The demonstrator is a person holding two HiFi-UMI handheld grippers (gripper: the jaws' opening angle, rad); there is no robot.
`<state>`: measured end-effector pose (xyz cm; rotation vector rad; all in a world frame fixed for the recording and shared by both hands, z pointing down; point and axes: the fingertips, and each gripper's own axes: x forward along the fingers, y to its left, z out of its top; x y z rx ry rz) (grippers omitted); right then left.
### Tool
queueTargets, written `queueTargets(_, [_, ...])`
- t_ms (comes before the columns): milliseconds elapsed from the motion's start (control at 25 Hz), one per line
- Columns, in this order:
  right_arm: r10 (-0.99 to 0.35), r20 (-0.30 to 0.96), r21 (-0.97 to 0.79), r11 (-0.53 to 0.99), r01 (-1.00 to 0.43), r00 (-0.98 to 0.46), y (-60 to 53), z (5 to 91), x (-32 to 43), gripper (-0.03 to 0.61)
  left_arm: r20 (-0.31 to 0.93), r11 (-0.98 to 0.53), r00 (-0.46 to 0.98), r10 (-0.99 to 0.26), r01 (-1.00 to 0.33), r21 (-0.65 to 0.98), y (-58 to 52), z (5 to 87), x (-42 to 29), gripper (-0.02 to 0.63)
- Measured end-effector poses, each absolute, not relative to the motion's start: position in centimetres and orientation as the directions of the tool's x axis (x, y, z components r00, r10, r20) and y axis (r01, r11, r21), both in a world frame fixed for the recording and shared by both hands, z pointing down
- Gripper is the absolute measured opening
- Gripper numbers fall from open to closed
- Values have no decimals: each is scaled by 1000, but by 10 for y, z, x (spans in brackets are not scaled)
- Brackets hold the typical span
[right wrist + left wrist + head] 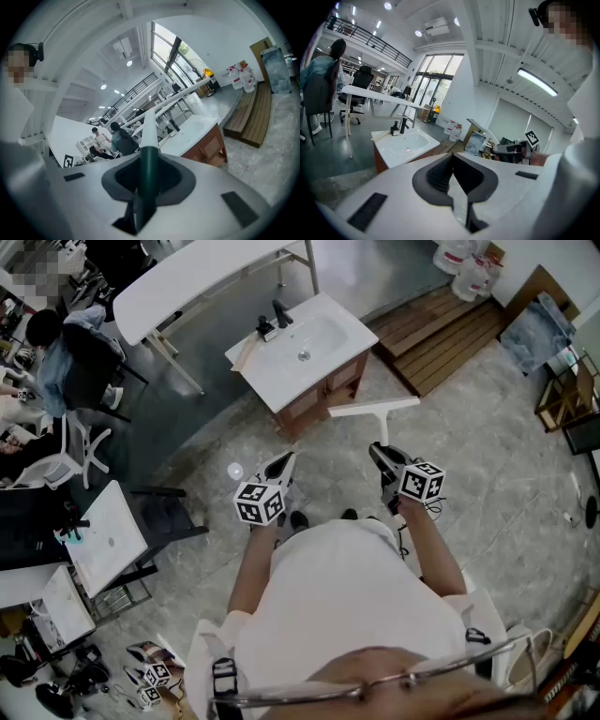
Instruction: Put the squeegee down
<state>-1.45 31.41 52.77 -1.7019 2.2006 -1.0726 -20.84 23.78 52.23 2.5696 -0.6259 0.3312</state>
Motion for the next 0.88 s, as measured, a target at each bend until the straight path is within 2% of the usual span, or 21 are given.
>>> queueTargets(880, [-887, 269, -647, 123, -752, -376, 308, 527, -5, 71, 347, -776, 856, -384, -503, 381, 236, 522, -199, 5])
